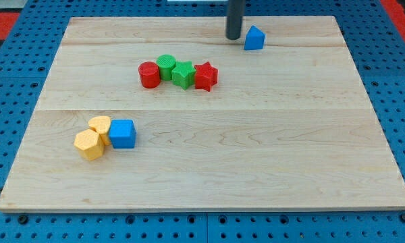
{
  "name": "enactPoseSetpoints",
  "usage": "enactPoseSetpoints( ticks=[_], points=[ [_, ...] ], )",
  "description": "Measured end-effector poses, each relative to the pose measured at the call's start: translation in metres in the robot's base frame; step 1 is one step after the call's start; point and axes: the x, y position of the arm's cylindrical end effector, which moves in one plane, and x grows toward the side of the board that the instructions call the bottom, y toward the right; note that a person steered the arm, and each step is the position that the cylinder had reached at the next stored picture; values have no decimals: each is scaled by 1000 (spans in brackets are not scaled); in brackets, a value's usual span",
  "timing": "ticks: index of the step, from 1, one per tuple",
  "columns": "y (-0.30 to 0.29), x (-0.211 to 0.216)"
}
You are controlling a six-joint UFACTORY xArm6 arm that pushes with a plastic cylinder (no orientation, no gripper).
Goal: Move the red star green star and the red circle slightly right
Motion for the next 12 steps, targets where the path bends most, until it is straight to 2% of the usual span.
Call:
enactPoseSetpoints(
  ticks=[1, 2, 5, 6, 8, 9, 11, 12],
  points=[
    [-65, 0],
    [-117, 24],
    [-230, 43],
    [-243, 44],
    [-248, 44],
    [-248, 60],
    [-192, 119],
    [-138, 117]
  ],
)
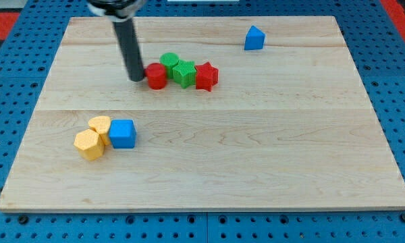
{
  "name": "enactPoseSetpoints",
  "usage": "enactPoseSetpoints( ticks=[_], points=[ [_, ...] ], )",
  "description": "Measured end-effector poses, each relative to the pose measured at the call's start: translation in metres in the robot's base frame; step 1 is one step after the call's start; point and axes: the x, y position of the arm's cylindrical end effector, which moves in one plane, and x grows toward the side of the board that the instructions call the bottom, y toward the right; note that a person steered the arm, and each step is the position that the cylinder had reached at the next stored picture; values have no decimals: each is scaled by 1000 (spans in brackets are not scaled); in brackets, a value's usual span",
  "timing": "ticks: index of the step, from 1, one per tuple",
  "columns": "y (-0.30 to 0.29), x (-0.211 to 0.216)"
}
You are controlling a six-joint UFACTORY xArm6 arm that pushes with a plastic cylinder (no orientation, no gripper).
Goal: Move the red star green star and the red circle slightly right
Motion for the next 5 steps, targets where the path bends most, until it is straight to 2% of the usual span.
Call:
enactPoseSetpoints(
  ticks=[3, 5],
  points=[
    [110, 2],
    [148, 11]
  ],
)
